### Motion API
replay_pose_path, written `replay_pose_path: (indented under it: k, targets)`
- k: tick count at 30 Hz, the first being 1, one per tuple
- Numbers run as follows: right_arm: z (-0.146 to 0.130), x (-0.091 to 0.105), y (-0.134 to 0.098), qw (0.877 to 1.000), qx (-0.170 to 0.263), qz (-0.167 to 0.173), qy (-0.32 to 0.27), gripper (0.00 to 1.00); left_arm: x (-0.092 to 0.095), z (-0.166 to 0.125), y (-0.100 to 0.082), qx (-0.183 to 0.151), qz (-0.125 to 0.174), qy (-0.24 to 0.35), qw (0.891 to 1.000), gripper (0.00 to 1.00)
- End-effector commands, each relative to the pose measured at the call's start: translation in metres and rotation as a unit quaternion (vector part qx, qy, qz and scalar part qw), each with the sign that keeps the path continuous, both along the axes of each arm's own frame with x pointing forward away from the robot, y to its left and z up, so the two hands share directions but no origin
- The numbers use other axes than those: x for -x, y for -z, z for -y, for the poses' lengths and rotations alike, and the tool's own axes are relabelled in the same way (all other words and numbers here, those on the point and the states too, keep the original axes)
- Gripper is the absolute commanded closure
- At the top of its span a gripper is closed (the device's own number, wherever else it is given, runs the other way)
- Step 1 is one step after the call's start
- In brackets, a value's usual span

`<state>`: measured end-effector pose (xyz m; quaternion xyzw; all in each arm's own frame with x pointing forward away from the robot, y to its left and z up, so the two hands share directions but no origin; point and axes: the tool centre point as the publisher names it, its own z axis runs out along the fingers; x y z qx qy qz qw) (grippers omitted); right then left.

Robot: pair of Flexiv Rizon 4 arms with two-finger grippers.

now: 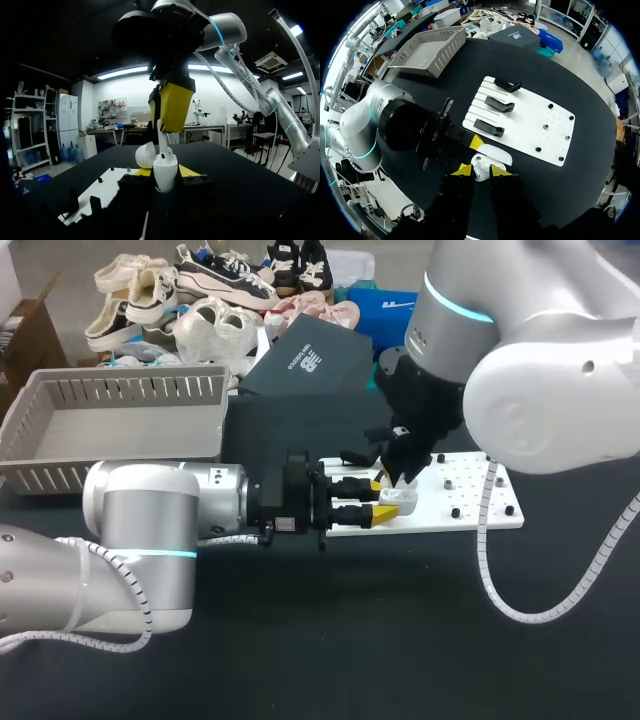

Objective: Pick up each earbud case from the left stands, insert the matching earbuds, close the lid, and place the case in the box.

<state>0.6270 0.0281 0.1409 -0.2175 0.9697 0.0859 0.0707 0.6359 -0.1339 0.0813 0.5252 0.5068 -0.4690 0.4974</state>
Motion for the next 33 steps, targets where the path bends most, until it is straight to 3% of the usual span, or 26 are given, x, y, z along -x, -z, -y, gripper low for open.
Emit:
replay_pose_path:
  k: [1,20,27,33]
  targets:
    - [-0.0006,-0.0004,0.0006,1.0,-0.001,-0.001,0.001,1.0,0.0015,-0.0002,0.0001,0.001,0.001,-0.003,1.0,1.0]
    - [-0.0043,-0.0051,0.0081,1.0,-0.004,0.0,0.006,1.0,0.0015,-0.0002,0.0001,0.001,0.001,-0.003,1.0,1.0]
    - [-0.0027,-0.0054,0.006,1.0,-0.005,0.001,0.006,1.0,0.0027,-0.001,0.0017,0.028,-0.024,0.0,0.999,1.0]
    - [-0.0014,-0.005,0.0049,1.0,-0.005,0.0,0.006,1.0,0.0023,-0.0019,0.0017,0.031,-0.027,0.0,0.999,1.0]
